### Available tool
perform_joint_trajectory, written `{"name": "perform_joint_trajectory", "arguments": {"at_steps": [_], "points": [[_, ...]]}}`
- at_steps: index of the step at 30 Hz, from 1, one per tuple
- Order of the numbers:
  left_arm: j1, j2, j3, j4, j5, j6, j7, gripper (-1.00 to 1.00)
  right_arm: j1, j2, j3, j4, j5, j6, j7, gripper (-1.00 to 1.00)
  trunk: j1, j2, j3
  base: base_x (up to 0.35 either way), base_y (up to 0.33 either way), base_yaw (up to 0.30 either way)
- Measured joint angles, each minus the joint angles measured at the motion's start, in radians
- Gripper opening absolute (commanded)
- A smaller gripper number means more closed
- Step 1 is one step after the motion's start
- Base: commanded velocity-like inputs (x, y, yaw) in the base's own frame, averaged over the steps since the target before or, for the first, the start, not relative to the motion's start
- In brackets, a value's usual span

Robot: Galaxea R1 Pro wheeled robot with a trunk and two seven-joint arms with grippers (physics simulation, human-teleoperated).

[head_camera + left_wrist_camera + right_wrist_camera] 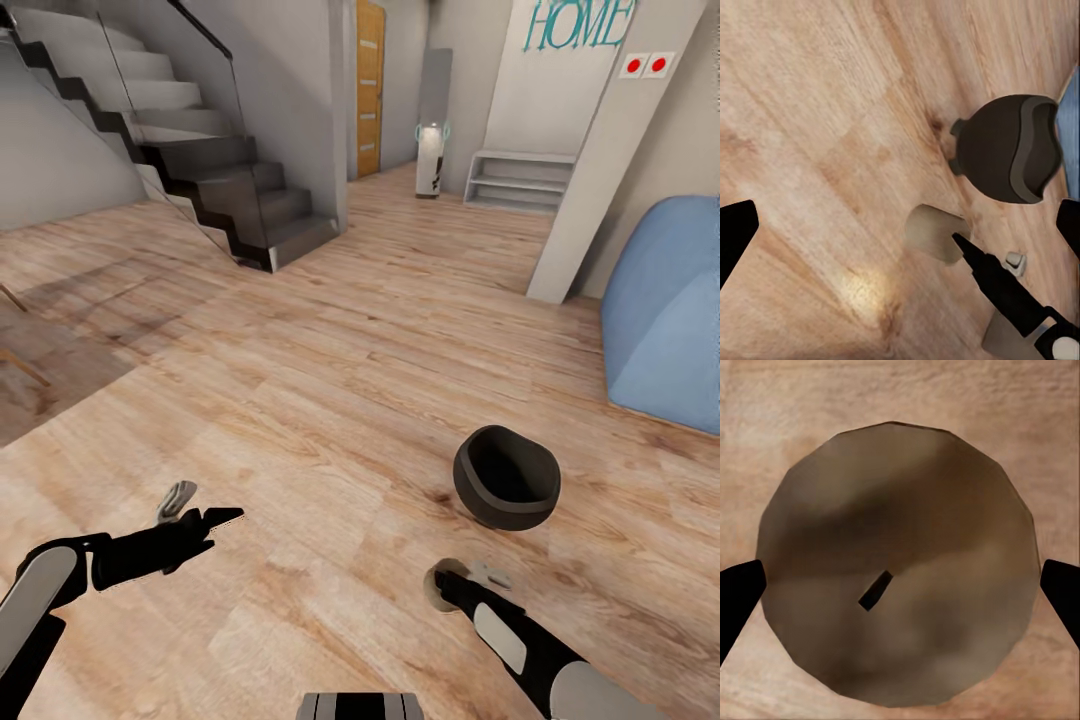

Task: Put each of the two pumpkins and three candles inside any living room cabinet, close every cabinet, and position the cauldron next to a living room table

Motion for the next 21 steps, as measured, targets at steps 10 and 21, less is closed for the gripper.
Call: {"name": "perform_joint_trajectory", "arguments": {"at_steps": [10,21], "points": [[0.000,0.000,0.003,0.000,0.011,0.001,0.000,1.00,0.000,0.000,0.000,-0.031,-0.002,0.002,0.001,-1.00,-0.015,0.024,0.036,0.000,0.000,0.000],[0.000,0.000,0.004,0.001,0.011,0.001,0.001,1.00,0.000,0.001,0.001,-0.031,-0.002,0.005,-0.001,-1.00,-0.057,0.101,0.071,0.000,0.000,0.000]]}}
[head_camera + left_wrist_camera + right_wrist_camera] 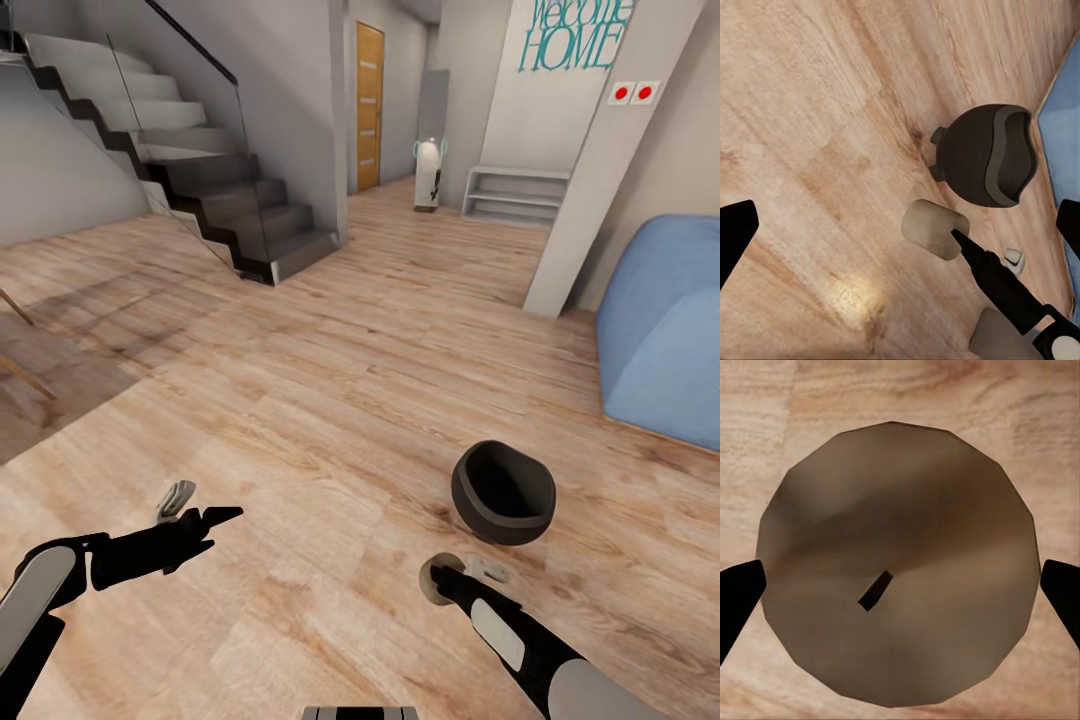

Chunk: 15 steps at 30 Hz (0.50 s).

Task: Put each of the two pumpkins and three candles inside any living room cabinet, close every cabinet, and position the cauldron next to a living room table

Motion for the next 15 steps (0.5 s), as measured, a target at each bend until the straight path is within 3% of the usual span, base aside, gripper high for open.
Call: {"name": "perform_joint_trajectory", "arguments": {"at_steps": [3,11,15], "points": [[0.000,0.000,0.000,0.000,0.000,0.000,0.000,1.00,0.000,0.000,0.000,0.000,0.000,0.001,-0.001,-1.00,-0.011,0.021,0.009,-0.066,0.005,0.000],[0.000,0.000,0.000,0.000,0.000,0.000,0.001,1.00,0.000,0.000,0.003,-0.001,0.001,0.001,0.000,-1.00,-0.042,0.077,0.034,-0.264,0.077,0.000],[0.000,0.000,0.000,0.000,0.000,0.000,0.000,1.00,0.000,-0.001,0.005,-0.001,0.002,0.001,0.001,-1.00,-0.057,0.105,0.047,-0.095,0.025,0.090]]}}
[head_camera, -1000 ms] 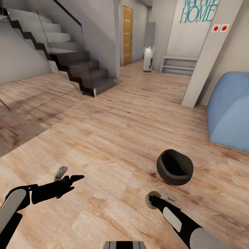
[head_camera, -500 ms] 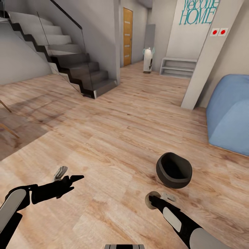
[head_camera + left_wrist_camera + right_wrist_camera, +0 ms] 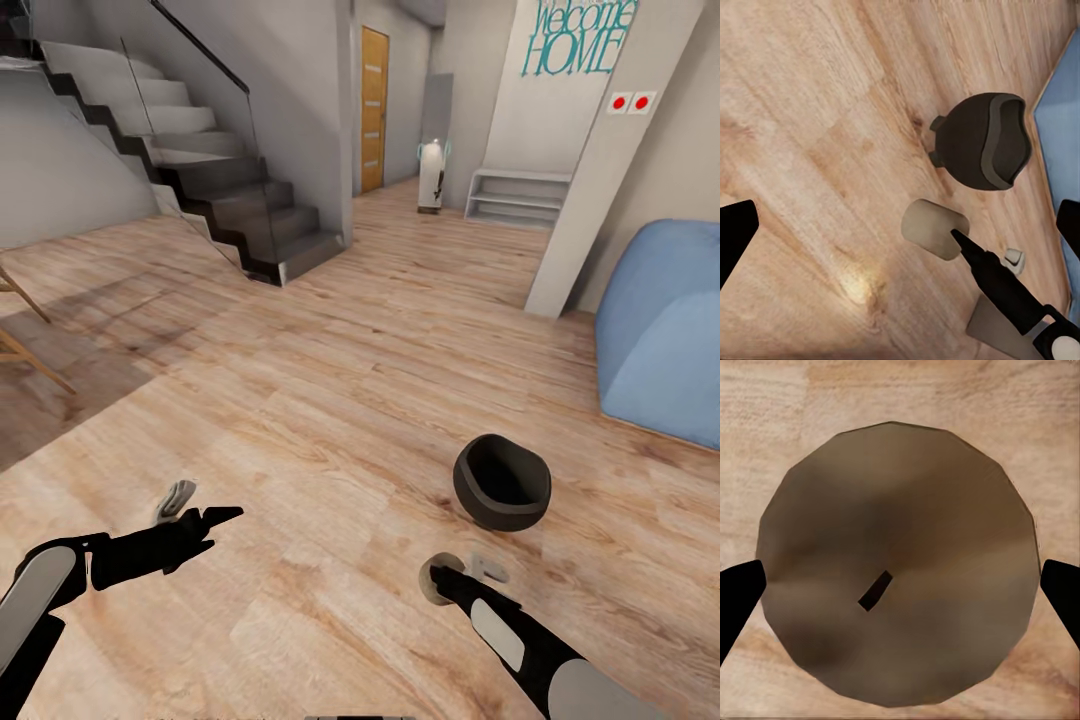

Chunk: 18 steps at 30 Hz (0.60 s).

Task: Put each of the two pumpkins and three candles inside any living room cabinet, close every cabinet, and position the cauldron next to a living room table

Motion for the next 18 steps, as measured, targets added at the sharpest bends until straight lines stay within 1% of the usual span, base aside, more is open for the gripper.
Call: {"name": "perform_joint_trajectory", "arguments": {"at_steps": [14,18], "points": [[0.000,0.000,0.001,0.000,0.000,-0.001,0.000,1.00,0.000,0.001,-0.002,0.000,0.002,0.020,0.000,-1.00,-0.054,0.098,0.044,-0.006,0.001,0.008],[0.000,0.000,0.001,0.000,0.000,0.000,0.000,1.00,0.000,0.002,0.000,0.000,0.003,0.021,0.000,-1.00,-0.069,0.126,0.057,-0.201,0.018,0.000]]}}
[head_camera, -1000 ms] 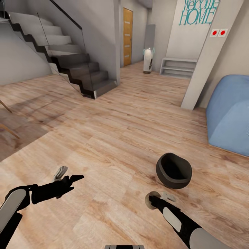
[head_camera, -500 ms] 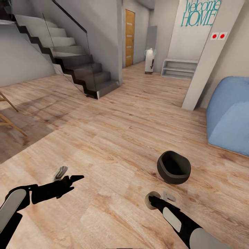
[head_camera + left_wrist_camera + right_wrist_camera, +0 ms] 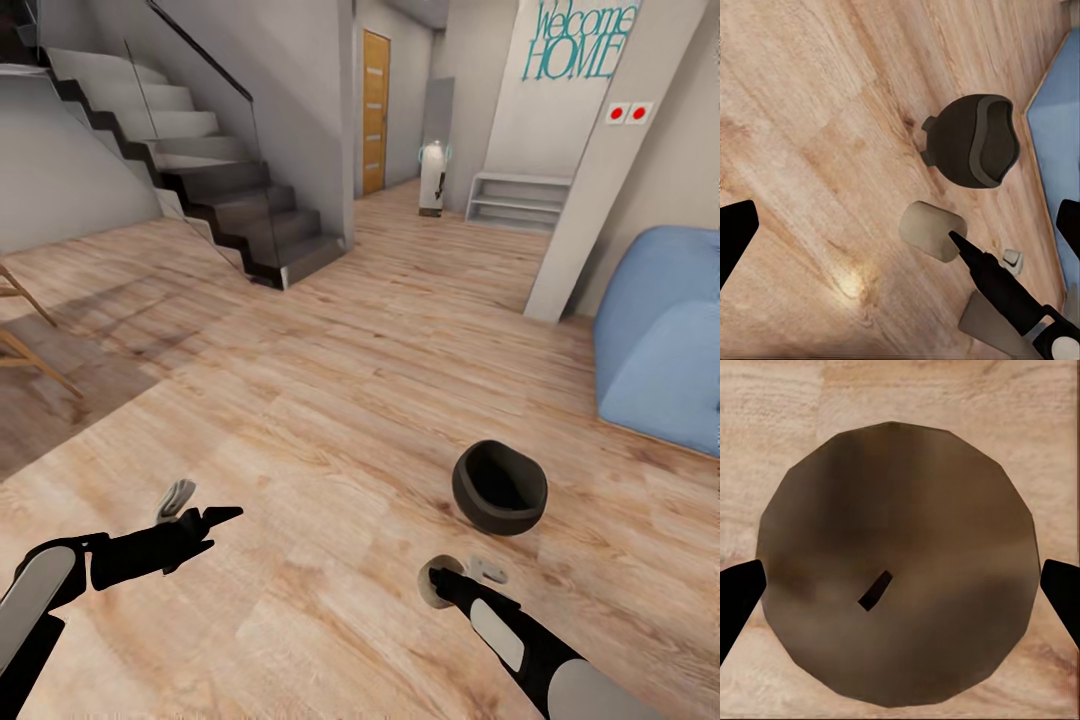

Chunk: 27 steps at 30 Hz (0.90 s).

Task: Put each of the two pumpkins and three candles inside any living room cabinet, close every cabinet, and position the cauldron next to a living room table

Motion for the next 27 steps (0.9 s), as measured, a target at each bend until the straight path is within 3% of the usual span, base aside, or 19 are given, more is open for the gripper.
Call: {"name": "perform_joint_trajectory", "arguments": {"at_steps": [6,16,27], "points": [[0.000,0.000,0.001,0.000,0.000,0.000,0.000,1.00,0.000,0.001,0.000,0.000,0.001,0.013,-0.002,-1.00,0.000,0.000,0.000,-0.161,0.008,0.030],[0.001,0.003,0.008,0.000,-0.003,-0.001,0.000,1.00,0.000,0.002,0.002,0.001,0.008,0.015,-0.001,-1.00,-0.001,0.000,0.000,-0.008,0.000,0.263],[0.002,0.006,0.066,0.000,-0.004,0.000,0.000,1.00,0.000,0.002,0.002,0.001,0.010,0.015,-0.002,-1.00,-0.001,0.000,0.000,0.000,0.000,0.291]]}}
